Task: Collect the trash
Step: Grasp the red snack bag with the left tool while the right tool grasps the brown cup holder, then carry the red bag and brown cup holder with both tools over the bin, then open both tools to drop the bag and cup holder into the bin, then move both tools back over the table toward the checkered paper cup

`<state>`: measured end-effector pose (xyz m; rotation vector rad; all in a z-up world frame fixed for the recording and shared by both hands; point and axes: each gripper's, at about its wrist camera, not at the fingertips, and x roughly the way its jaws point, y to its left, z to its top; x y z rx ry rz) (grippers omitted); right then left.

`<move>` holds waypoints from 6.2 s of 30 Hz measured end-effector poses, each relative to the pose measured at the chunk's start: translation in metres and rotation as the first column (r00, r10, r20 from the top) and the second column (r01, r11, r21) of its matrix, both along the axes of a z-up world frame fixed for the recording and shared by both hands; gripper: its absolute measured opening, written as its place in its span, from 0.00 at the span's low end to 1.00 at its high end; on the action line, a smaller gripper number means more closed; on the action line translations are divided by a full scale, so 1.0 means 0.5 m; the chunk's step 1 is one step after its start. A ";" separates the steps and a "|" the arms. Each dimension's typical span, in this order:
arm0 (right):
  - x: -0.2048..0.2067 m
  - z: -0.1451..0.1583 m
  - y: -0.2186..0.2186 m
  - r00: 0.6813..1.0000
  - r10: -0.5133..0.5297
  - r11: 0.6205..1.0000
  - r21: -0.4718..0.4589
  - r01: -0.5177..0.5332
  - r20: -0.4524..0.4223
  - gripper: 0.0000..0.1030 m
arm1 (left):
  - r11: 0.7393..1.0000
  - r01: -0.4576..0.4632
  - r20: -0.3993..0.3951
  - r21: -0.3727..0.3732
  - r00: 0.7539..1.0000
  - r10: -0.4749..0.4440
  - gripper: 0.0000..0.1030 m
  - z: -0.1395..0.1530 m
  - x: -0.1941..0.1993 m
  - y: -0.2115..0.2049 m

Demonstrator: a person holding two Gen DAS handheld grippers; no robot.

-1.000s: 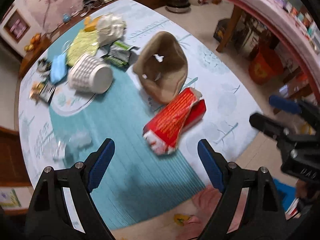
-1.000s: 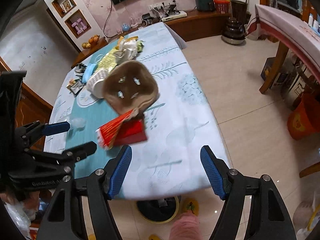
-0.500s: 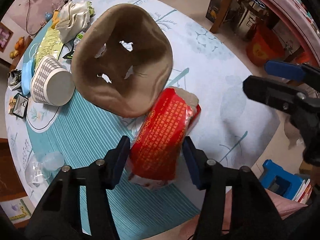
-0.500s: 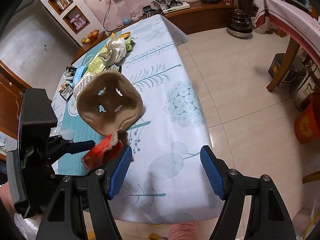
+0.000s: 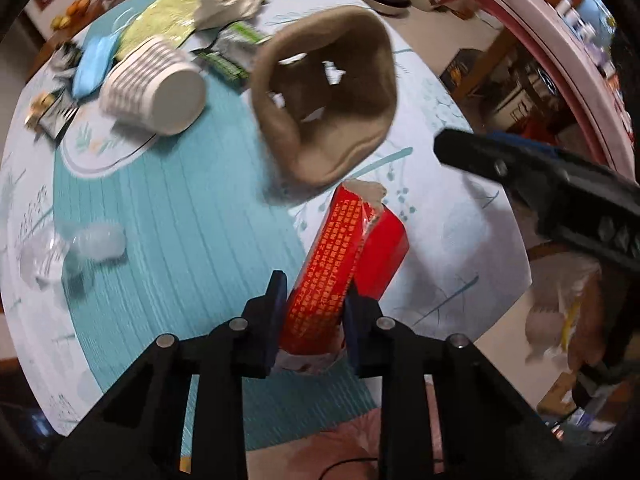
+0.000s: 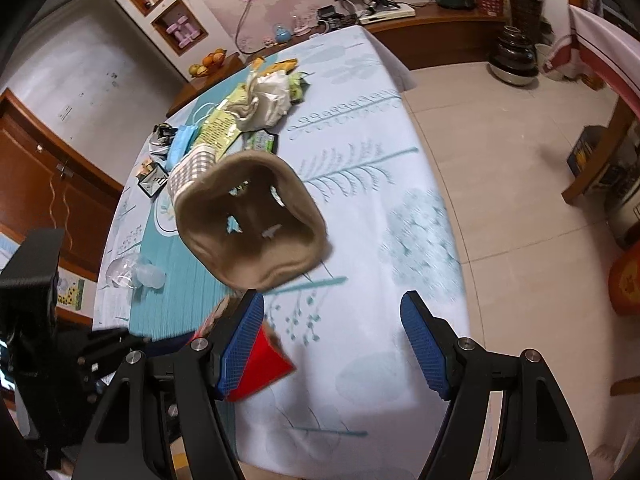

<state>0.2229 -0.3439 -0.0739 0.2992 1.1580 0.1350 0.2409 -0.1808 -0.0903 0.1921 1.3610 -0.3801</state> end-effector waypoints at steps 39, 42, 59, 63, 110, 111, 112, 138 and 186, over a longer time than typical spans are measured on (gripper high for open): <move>-0.108 0.053 0.106 0.999 0.019 0.999 -0.031 -0.018 0.047 0.10 | 0.965 -0.223 0.060 -0.139 0.971 0.233 0.21 0.107 -0.107 0.219; -0.194 0.088 0.137 0.998 -0.022 0.999 -0.042 0.024 0.059 0.10 | 0.974 -0.179 0.077 -0.136 0.979 0.190 0.21 0.124 -0.156 0.239; -0.665 0.166 0.368 0.990 -0.120 0.987 -0.096 0.128 0.079 0.10 | 0.984 -0.019 0.142 -0.178 0.989 0.045 0.21 0.172 -0.461 0.402; -0.738 0.159 0.396 0.990 -0.136 0.985 -0.103 0.141 0.048 0.10 | 0.984 -0.010 0.119 -0.177 0.992 0.031 0.21 0.154 -0.514 0.425; -0.626 -0.709 0.343 0.896 -0.150 0.988 -0.084 0.126 -0.417 0.11 | 0.937 -0.349 -0.042 -0.015 0.936 0.348 0.31 -0.581 -0.503 0.343; -0.620 -0.724 0.344 0.898 -0.142 0.990 -0.076 0.121 -0.418 0.11 | 0.938 -0.346 -0.046 -0.014 0.937 0.346 0.31 -0.591 -0.499 0.338; -0.616 -0.739 0.344 0.897 -0.136 0.991 -0.070 0.118 -0.420 0.12 | 0.939 -0.344 -0.050 -0.007 0.938 0.343 0.32 -0.600 -0.497 0.334; -0.620 -0.653 0.334 0.933 -0.084 0.996 -0.025 0.080 -0.351 0.29 | 0.914 -0.405 0.002 0.030 0.914 0.405 0.52 -0.522 -0.496 0.366; -0.559 0.233 0.348 0.987 -0.075 0.996 -0.040 0.082 0.141 0.34 | 0.921 -0.292 0.324 -0.258 0.872 0.367 0.62 0.386 -0.442 0.485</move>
